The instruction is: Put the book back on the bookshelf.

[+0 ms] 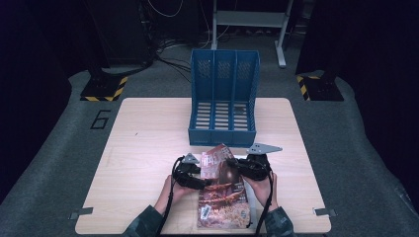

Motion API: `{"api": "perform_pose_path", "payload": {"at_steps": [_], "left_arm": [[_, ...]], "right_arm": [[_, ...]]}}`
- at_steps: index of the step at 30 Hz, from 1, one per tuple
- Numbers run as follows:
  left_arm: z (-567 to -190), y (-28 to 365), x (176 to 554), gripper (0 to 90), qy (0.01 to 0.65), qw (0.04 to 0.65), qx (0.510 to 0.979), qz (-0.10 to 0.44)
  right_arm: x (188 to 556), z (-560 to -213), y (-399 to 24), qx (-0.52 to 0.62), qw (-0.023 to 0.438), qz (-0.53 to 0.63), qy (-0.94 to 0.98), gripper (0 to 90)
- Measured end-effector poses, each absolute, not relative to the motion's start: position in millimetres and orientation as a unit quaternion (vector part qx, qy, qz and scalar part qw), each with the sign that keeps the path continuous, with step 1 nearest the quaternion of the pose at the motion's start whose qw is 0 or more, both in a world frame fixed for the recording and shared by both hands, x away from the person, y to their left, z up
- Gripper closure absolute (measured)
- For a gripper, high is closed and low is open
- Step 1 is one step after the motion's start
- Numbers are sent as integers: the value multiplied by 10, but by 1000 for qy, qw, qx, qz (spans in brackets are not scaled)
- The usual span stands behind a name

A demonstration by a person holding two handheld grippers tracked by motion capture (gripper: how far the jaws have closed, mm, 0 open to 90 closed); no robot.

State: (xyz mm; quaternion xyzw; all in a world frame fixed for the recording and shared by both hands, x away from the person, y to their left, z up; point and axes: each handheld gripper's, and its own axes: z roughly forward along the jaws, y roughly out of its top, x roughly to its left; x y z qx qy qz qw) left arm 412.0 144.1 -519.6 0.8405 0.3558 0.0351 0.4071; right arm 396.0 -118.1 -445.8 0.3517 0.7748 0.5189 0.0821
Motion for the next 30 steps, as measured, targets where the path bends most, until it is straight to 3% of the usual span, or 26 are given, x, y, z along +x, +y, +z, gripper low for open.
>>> {"api": "perform_pose_path", "payload": {"at_steps": [3, 8, 16, 30], "left_arm": [[-5196, 1417, 4096, 364, 360, 403, 840, 55], [-5201, 1383, 4064, 411, 361, 399, 840, 77], [-5215, 1402, 4056, 441, 361, 405, 836, 84], [-5210, 1399, 4062, 445, 362, 405, 836, 82]], "right_arm": [[4006, -4562, -1251, 374, 76, 508, 772, 835], [4071, -4720, -1320, 418, 75, 470, 774, 739], [4067, -4927, -1435, 467, 97, 381, 792, 601], [3862, -5075, -1629, 503, 94, 344, 788, 546]]}}
